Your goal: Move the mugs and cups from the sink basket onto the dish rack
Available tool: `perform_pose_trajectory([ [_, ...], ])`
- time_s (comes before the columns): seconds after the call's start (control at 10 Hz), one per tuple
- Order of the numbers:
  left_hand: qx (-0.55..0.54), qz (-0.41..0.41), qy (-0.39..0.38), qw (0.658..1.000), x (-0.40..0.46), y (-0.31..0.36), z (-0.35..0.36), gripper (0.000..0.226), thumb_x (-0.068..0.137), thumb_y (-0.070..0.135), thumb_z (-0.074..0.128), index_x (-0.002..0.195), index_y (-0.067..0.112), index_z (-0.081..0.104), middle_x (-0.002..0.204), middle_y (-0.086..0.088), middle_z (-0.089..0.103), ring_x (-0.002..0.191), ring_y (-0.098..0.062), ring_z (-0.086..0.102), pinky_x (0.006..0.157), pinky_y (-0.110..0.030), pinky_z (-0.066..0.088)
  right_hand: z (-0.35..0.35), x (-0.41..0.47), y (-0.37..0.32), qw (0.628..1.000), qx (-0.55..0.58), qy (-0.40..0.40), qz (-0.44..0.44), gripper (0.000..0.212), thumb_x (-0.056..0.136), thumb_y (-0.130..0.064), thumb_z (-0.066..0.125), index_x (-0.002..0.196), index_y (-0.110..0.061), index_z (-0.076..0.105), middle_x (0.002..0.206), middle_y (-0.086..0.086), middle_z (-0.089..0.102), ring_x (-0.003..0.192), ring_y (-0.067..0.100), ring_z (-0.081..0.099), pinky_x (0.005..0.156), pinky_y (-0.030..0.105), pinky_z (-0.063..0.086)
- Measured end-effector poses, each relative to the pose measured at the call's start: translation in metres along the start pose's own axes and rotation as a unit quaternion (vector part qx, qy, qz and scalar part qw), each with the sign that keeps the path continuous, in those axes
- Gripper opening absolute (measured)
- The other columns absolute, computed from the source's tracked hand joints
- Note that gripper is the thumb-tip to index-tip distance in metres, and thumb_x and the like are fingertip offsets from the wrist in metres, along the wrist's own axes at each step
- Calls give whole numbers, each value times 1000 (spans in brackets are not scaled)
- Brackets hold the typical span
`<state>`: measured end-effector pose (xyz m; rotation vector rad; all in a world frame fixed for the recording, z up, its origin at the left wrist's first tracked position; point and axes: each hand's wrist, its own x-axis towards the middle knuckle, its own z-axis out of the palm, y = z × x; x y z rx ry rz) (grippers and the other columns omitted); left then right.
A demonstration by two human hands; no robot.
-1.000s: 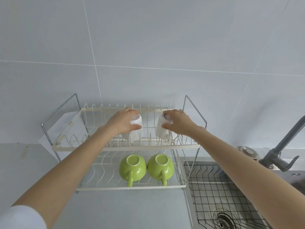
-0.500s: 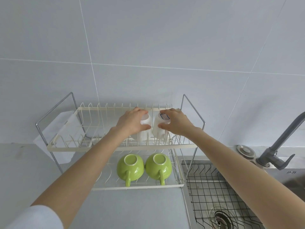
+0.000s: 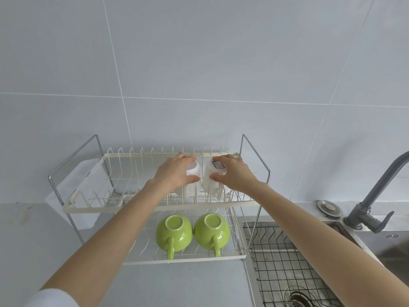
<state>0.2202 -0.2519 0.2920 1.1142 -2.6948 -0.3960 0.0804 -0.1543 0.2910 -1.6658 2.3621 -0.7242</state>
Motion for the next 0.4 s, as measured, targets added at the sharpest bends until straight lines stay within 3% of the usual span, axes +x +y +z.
perform_pose_trajectory([
  [0.2,28,-14,-36,999,1,4,-3,71,84,43,55,143,22,22,153,-5,26,139,-30,27,111,-46,32,-3,3,2,999,0,-42,-6,56,90,-38,52,140,-16,37,147,6,39,135,24,34,110,35,30],
  [0.4,58,-10,-7,998,-8,17,-27,60,91,39,44,143,19,22,153,-11,24,140,-30,24,112,-45,29,-28,-5,-6,995,-62,-77,-16,62,93,-39,47,146,-18,24,158,5,16,146,22,16,118,37,17],
])
